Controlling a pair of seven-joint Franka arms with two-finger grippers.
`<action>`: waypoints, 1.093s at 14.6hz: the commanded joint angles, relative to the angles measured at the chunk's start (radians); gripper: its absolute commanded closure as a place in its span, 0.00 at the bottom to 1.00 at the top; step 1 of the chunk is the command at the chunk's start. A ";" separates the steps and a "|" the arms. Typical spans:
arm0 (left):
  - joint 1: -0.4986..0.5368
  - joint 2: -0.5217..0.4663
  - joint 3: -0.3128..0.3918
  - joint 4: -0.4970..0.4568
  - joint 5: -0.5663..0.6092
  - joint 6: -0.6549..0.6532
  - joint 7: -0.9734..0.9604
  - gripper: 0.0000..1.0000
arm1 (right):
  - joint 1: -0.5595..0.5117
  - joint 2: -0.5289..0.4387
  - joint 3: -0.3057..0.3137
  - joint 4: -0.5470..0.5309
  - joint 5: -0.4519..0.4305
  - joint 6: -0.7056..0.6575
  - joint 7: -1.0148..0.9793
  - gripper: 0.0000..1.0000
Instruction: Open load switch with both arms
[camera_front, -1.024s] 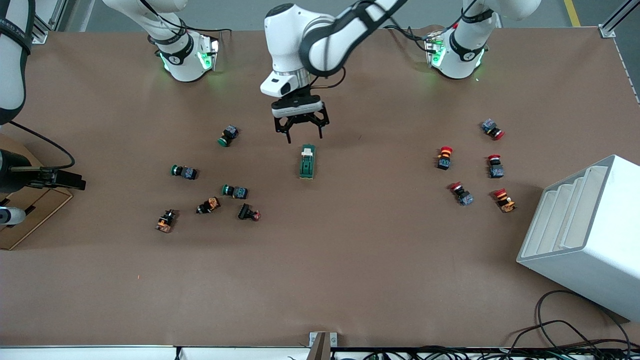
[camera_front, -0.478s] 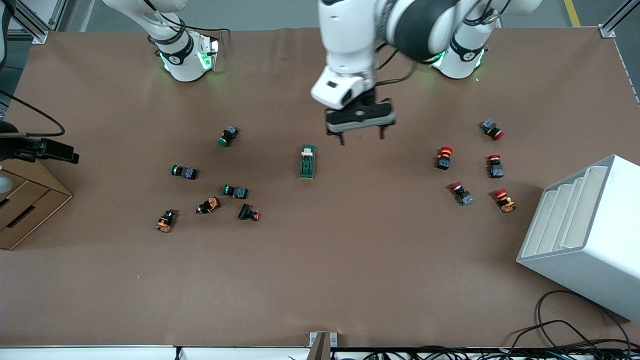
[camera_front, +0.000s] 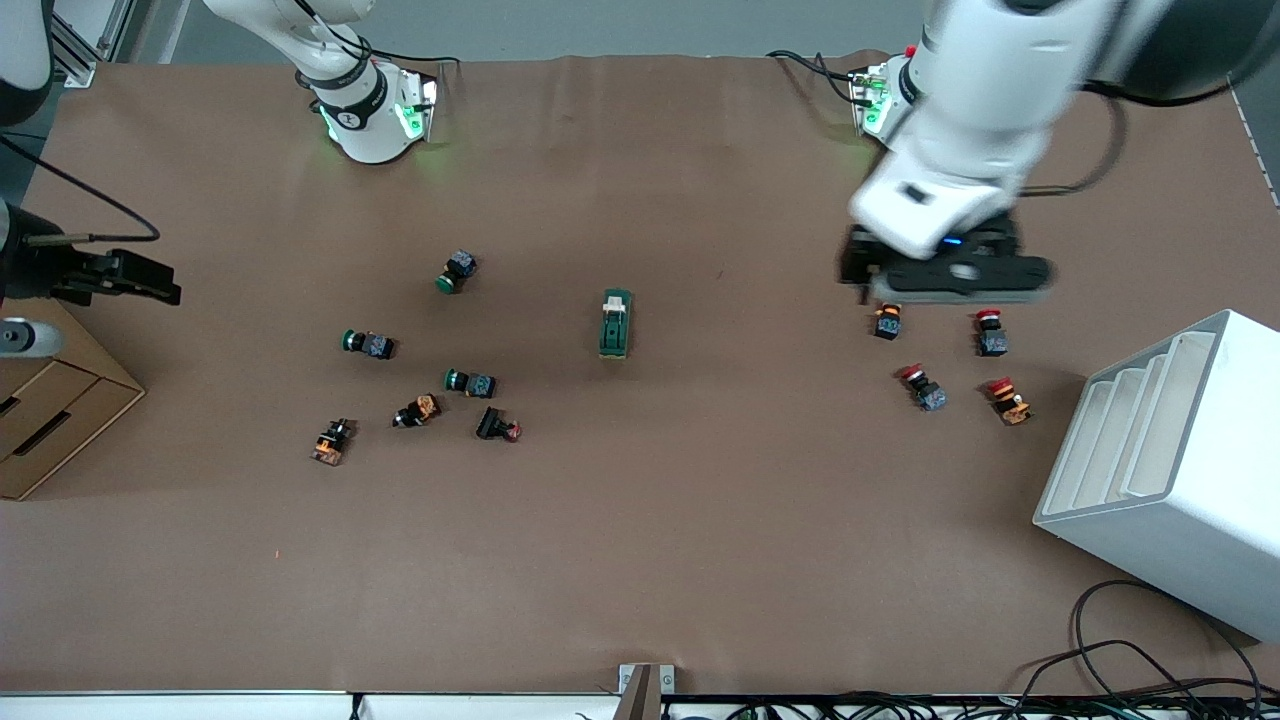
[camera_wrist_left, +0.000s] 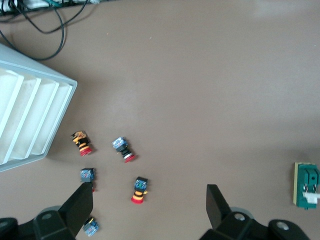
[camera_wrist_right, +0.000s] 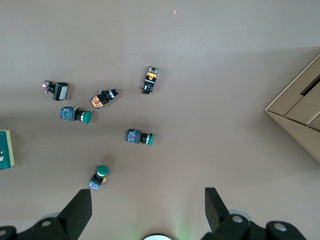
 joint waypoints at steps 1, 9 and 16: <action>0.055 -0.015 0.002 0.021 -0.060 -0.043 0.093 0.00 | 0.012 -0.179 -0.024 -0.219 -0.013 0.078 -0.007 0.00; 0.048 -0.237 0.237 -0.161 -0.141 -0.051 0.427 0.00 | 0.007 -0.296 -0.023 -0.250 0.010 0.024 -0.006 0.00; 0.153 -0.387 0.233 -0.310 -0.221 -0.084 0.364 0.00 | 0.004 -0.301 -0.026 -0.248 0.045 0.047 -0.006 0.00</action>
